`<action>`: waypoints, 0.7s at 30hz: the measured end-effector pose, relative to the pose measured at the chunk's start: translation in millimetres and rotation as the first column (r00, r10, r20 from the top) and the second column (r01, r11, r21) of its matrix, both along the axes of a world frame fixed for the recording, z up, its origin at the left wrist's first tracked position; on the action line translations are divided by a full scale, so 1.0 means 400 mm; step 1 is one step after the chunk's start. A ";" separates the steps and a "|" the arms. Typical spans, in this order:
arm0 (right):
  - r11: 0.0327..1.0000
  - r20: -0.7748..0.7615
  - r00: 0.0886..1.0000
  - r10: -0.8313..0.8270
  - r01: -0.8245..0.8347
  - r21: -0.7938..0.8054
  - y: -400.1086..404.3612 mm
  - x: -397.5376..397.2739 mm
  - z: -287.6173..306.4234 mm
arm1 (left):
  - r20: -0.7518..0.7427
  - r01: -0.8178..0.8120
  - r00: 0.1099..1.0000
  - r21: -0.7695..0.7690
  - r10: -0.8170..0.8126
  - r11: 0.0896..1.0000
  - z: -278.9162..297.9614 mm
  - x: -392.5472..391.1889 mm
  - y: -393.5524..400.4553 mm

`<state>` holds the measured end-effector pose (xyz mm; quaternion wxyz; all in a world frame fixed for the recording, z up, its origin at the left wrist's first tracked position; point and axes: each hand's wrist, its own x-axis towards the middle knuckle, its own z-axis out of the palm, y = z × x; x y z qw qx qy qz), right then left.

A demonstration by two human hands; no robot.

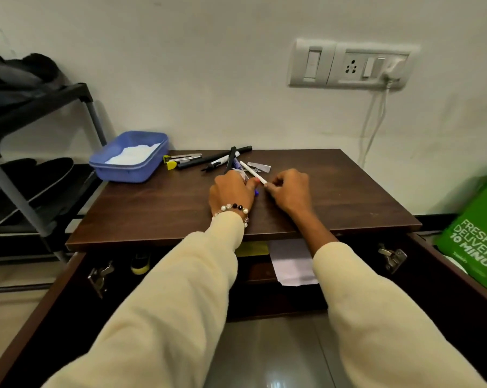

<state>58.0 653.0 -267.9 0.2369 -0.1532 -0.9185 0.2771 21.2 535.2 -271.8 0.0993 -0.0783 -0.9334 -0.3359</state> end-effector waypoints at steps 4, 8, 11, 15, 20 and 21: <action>0.988 -0.132 0.983 -0.128 0.116 -0.098 0.006 0.007 -0.010 | -0.038 -0.024 0.999 -0.072 0.021 0.997 0.006 0.015 0.018; 0.957 -0.272 0.946 -0.175 0.099 -0.272 0.025 0.007 -0.021 | -0.092 -0.027 0.996 -0.205 0.008 0.978 0.018 0.038 0.035; 0.955 -0.282 0.944 -0.171 0.088 -0.283 0.030 -0.004 -0.030 | -0.096 -0.045 0.995 -0.210 0.025 0.977 0.021 0.040 0.046; 0.949 -0.266 0.951 -0.155 0.069 -0.307 0.035 -0.001 -0.037 | -0.106 -0.038 0.994 -0.207 0.016 0.978 0.022 0.055 0.048; 0.902 -0.280 0.951 -0.130 -0.004 -0.431 0.020 0.043 -0.032 | -0.052 0.034 0.998 -0.129 -0.041 0.991 0.031 0.112 0.025; 0.869 -0.292 0.950 -0.114 -0.048 -0.493 0.017 0.057 -0.029 | -0.034 0.045 0.998 -0.082 -0.048 0.996 0.031 0.127 0.017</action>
